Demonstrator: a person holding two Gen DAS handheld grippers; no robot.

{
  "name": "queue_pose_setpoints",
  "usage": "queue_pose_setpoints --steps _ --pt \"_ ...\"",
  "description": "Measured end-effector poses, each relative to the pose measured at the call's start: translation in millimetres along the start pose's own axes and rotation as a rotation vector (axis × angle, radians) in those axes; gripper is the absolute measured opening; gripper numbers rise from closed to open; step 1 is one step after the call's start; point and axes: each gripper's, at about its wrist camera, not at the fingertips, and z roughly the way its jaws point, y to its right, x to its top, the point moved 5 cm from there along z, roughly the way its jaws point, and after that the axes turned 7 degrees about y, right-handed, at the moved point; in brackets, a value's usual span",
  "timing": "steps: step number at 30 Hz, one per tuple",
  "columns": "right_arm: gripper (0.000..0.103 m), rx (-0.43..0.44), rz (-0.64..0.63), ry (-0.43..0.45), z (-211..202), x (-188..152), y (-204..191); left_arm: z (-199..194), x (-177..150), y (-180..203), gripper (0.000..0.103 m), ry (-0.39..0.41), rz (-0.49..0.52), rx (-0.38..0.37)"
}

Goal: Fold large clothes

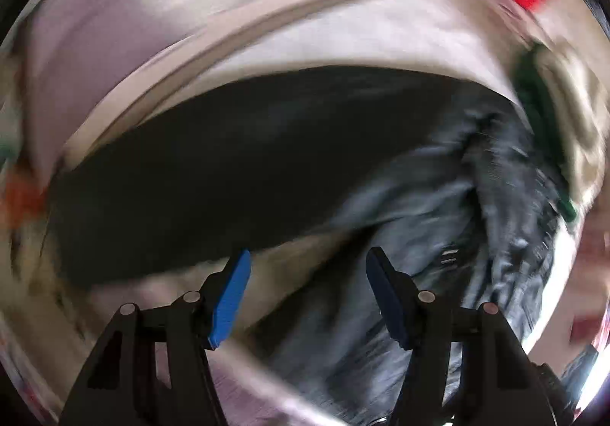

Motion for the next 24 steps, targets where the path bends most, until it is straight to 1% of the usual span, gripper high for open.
queue_pose_setpoints --steps 2,4,6,7,8,9,10,12,14,15,16,17,18,20,22,23,24 --pt "0.050 0.012 -0.073 -0.032 11 -13 -25 -1 -17 -47 0.060 0.003 -0.153 0.014" --pt "0.050 0.022 -0.125 -0.064 26 -27 -44 12 -30 -87 0.060 -0.025 -0.319 -0.016" --pt "0.050 0.030 -0.154 -0.087 38 -39 -57 27 -36 -114 0.060 -0.035 -0.455 -0.055" --pt "0.050 0.027 -0.165 -0.099 45 -46 -62 36 -35 -131 0.060 -0.027 -0.559 -0.095" --pt "0.050 0.023 -0.172 -0.106 50 -51 -65 40 -32 -139 0.060 -0.005 -0.619 -0.131" --pt "0.050 0.022 -0.175 -0.108 54 -55 -68 43 -28 -146 0.060 0.025 -0.670 -0.152" --pt "0.050 0.016 -0.177 -0.109 58 -59 -70 46 -21 -152 0.060 0.060 -0.707 -0.145" --pt "0.050 0.003 -0.171 -0.104 63 -64 -72 49 -9 -155 0.058 0.101 -0.736 -0.096" --pt "0.050 -0.007 -0.162 -0.099 68 -68 -73 47 1 -150 0.058 0.135 -0.734 -0.018" --pt "0.050 -0.010 -0.155 -0.098 73 -67 -80 43 7 -145 0.049 0.165 -0.712 0.043" --pt "0.050 -0.013 -0.146 -0.095 75 -68 -82 40 10 -143 0.043 0.181 -0.700 0.080" --pt "0.050 -0.014 -0.138 -0.093 75 -69 -79 35 14 -140 0.027 0.205 -0.689 0.134" --pt "0.050 -0.015 -0.131 -0.089 75 -72 -79 32 16 -137 0.016 0.216 -0.688 0.170" --pt "0.050 -0.017 -0.123 -0.082 71 -75 -76 26 17 -134 0.009 0.223 -0.680 0.188" --pt "0.050 -0.016 -0.119 -0.072 68 -79 -76 15 18 -130 0.006 0.243 -0.649 0.196" --pt "0.050 -0.012 -0.115 -0.067 67 -82 -75 6 20 -123 0.004 0.273 -0.622 0.194" --pt "0.050 -0.009 -0.114 -0.065 65 -82 -72 -2 23 -117 0.004 0.297 -0.588 0.197"
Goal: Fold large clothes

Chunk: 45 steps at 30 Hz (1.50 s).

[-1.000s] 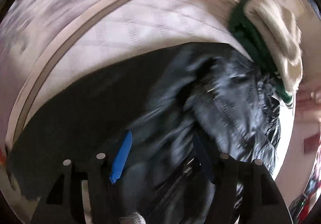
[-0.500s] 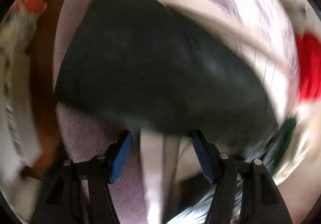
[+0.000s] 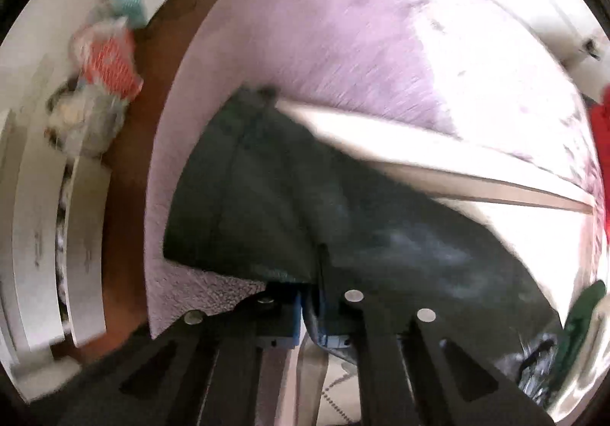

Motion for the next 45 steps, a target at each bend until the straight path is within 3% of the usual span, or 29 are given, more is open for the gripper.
queue_pose_setpoints --steps 9,13,15,17,19,22,27,30,33,37,41,43,45 --pt "0.050 -0.036 -0.052 0.061 -37 -2 13 -91 39 60 0.003 0.253 0.302 -0.149" --pt "0.050 -0.182 -0.094 0.127 -59 7 28 -130 49 113 0.002 0.388 0.476 -0.251" --pt "0.055 -0.264 -0.098 0.173 -70 17 40 -148 38 147 0.002 0.433 0.576 -0.312" --pt "0.064 -0.280 -0.058 0.217 -81 24 55 -165 15 186 0.002 0.461 0.691 -0.388" --pt "0.064 -0.276 -0.005 0.241 -89 28 72 -177 -14 220 0.002 0.469 0.793 -0.455" --pt "0.064 -0.257 0.094 0.251 -101 28 105 -190 -78 268 0.002 0.436 0.963 -0.571" --pt "0.064 -0.266 0.222 0.263 -123 16 174 -206 -223 322 0.002 0.305 1.247 -0.765" --pt "0.064 -0.285 0.282 0.257 -131 2 212 -209 -313 327 0.002 0.220 1.426 -0.833" --pt "0.064 -0.292 0.341 0.237 -135 -16 249 -200 -384 321 0.002 0.109 1.579 -0.841" --pt "0.064 -0.262 0.377 0.206 -135 -36 282 -175 -426 310 0.004 -0.014 1.693 -0.726" --pt "0.071 -0.172 0.414 0.189 -139 -50 298 -171 -406 296 0.009 -0.081 1.621 -0.757" --pt "0.071 -0.115 0.437 0.186 -144 -54 303 -174 -400 290 0.025 -0.114 1.589 -0.764" --pt "0.071 -0.067 0.458 0.182 -148 -55 304 -176 -378 283 0.079 -0.158 1.518 -0.761"
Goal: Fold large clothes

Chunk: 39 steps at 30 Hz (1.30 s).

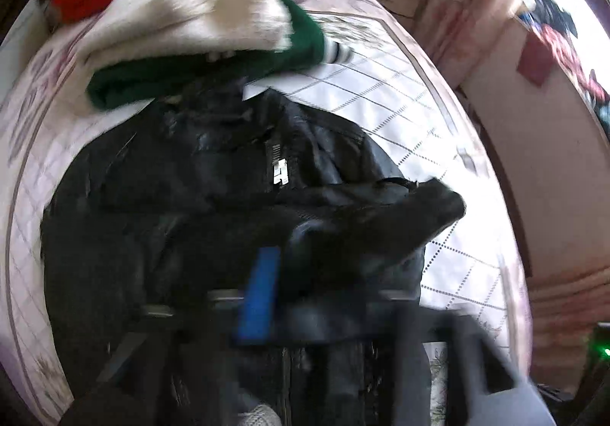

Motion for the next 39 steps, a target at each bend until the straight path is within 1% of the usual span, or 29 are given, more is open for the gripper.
queue_pose_setpoints --steps 1,4,6,9,10,12,14,15,16,17,18,20,22,23,24,26,27,28,29,30,31,32,33,34,35,36,37,38,39 --pt "0.071 0.028 0.015 -0.006 -2 2 -1 -3 -1 -3 0.084 0.003 -0.027 -0.001" --pt "0.072 0.100 0.046 -0.006 -8 4 -21 -27 -13 -41 0.085 0.006 -0.138 0.025" --pt "0.072 0.150 0.048 0.014 -8 18 -37 -43 -28 -70 0.085 -0.002 -0.217 0.080" --pt "0.076 0.195 0.032 0.045 5 50 -71 -58 -58 -119 0.085 -0.054 -0.331 0.188" --pt "0.076 0.202 0.019 0.058 8 57 -81 -57 -66 -133 0.085 -0.067 -0.356 0.213" --pt "0.077 0.176 -0.023 0.065 23 75 -103 -55 -78 -156 0.085 -0.091 -0.387 0.272" --pt "0.077 0.164 -0.057 0.042 42 86 -120 -48 -83 -183 0.085 -0.116 -0.420 0.343" --pt "0.074 0.124 -0.080 0.022 53 92 -129 -44 -81 -195 0.085 -0.117 -0.435 0.361" --pt "0.066 0.100 -0.114 0.023 61 95 -138 -41 -79 -204 0.085 -0.114 -0.444 0.381" --pt "0.019 0.080 -0.144 0.030 65 97 -145 -39 -75 -211 0.085 -0.110 -0.447 0.408" --pt "0.016 0.007 -0.180 0.032 69 97 -152 -38 -71 -216 0.085 -0.104 -0.448 0.419" --pt "0.011 -0.015 -0.193 0.072 62 97 -158 -37 -60 -224 0.085 -0.083 -0.445 0.435" --pt "0.006 -0.043 -0.210 0.132 48 95 -161 -31 -47 -231 0.085 -0.070 -0.448 0.445" --pt "0.001 -0.065 -0.220 0.164 39 94 -161 -28 -44 -234 0.085 -0.069 -0.452 0.445" --pt "0.000 -0.121 -0.249 0.237 25 94 -161 -23 -41 -236 0.085 -0.074 -0.458 0.451" --pt "0.000 -0.159 -0.259 0.349 0 98 -158 -13 -38 -244 0.085 -0.089 -0.459 0.448" --pt "0.000 -0.169 -0.245 0.374 -7 101 -154 -3 -37 -246 0.085 -0.105 -0.455 0.455" --pt "0.000 -0.167 -0.223 0.384 -9 106 -147 5 -37 -248 0.085 -0.115 -0.451 0.457" --pt "0.000 -0.131 -0.205 0.355 -5 110 -143 17 -37 -252 0.085 -0.133 -0.440 0.460" --pt "0.000 -0.014 -0.149 0.267 8 115 -138 29 -37 -254 0.085 -0.152 -0.425 0.466" --pt "0.000 0.055 -0.106 0.227 14 117 -135 38 -37 -256 0.085 -0.173 -0.419 0.467" --pt "0.000 0.153 -0.073 0.186 19 119 -136 45 -37 -258 0.087 -0.188 -0.417 0.467" --pt "0.003 0.210 -0.081 0.159 23 119 -139 51 -38 -259 0.092 -0.194 -0.411 0.471" --pt "0.006 0.253 -0.102 0.124 27 118 -145 53 -37 -260 0.093 -0.193 -0.405 0.474" --pt "0.023 0.272 -0.123 0.096 33 117 -149 57 -37 -261 0.095 -0.190 -0.401 0.471" --pt "0.048 0.265 -0.141 0.071 42 115 -152 59 -37 -262 0.096 -0.189 -0.405 0.463" --pt "0.053 0.267 -0.150 0.057 47 114 -153 60 -38 -264 0.097 -0.187 -0.409 0.459" --pt "0.053 0.262 -0.161 0.027 58 112 -158 61 -38 -264 0.099 -0.185 -0.409 0.459" --pt "0.050 0.226 -0.183 -0.032 75 107 -162 60 -39 -265 0.100 -0.182 -0.407 0.458"
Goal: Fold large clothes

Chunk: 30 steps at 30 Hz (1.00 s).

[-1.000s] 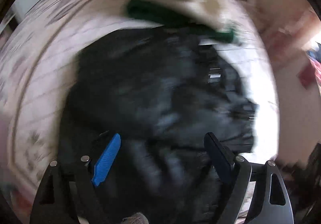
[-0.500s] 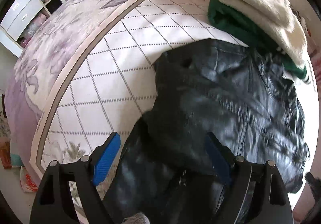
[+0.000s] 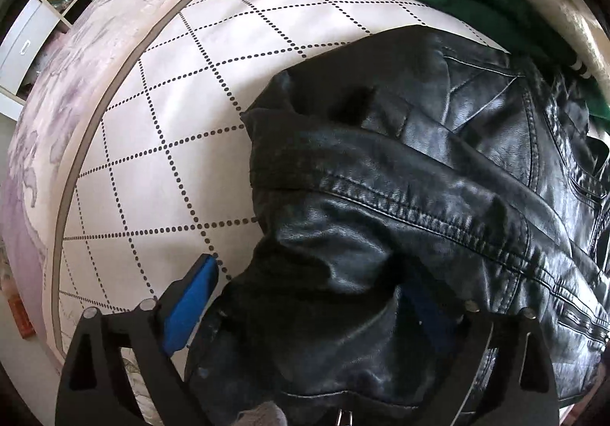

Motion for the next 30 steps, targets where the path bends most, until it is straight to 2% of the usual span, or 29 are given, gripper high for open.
queue_pose_setpoints --steps 1,2,4,6,9,11,12,13,15,17,19,20,22,23,25,26,27,28,29,30 --pt "0.046 -0.034 -0.025 -0.005 6 -3 0 0 0 -1 0.100 0.001 0.001 0.000" --pt "0.021 -0.128 -0.073 0.020 10 -5 -1 -3 0 -2 0.099 0.004 0.005 0.004" --pt "0.018 -0.159 -0.100 0.055 7 -6 -9 -14 1 -3 0.099 0.020 0.017 0.016" --pt "0.009 -0.156 -0.098 0.131 -10 -5 -17 -33 4 -4 0.099 0.063 0.015 0.005" --pt "0.008 -0.161 -0.070 0.274 -49 -1 -29 -60 9 -5 0.099 0.120 0.010 -0.004" --pt "0.008 -0.180 -0.049 0.313 -58 3 -30 -61 9 -3 0.099 0.121 0.014 -0.004" --pt "0.008 -0.189 -0.044 0.305 -53 7 -27 -54 7 -2 0.099 0.105 0.018 0.007" --pt "0.008 -0.184 -0.048 0.258 -38 9 -23 -47 6 -1 0.099 0.092 0.019 0.015" --pt "0.010 -0.171 -0.010 0.119 -5 9 -9 -12 3 6 0.100 0.028 0.036 0.051" --pt "0.015 -0.112 0.065 0.047 7 10 10 5 2 7 0.103 0.009 0.022 0.036" --pt "0.020 -0.036 0.095 0.036 0 8 16 5 5 6 0.103 0.018 0.013 0.020" --pt "0.025 -0.002 0.101 0.028 -2 5 19 4 5 4 0.103 0.021 0.020 0.019" --pt "0.061 0.020 0.110 -0.018 4 -7 28 -2 4 3 0.103 0.029 0.024 0.018" --pt "0.090 0.029 0.114 -0.065 14 -16 35 -5 2 2 0.103 0.030 0.021 0.016" --pt "0.092 0.080 0.117 -0.161 41 -34 46 -18 -6 3 0.103 0.031 0.017 0.013" --pt "0.091 0.089 0.103 -0.154 46 -39 46 -25 -11 1 0.103 0.034 0.017 0.013" --pt "0.091 0.085 0.083 -0.110 46 -42 43 -34 -16 -1 0.103 0.041 0.018 0.014" --pt "0.088 0.076 0.075 -0.099 46 -44 39 -38 -19 -3 0.103 0.047 0.020 0.016" --pt "0.058 0.098 0.072 -0.087 44 -47 31 -47 -24 -7 0.103 0.058 0.024 0.022" --pt "0.039 0.152 0.131 -0.106 46 -52 27 -55 -29 -11 0.103 0.065 0.027 0.030"
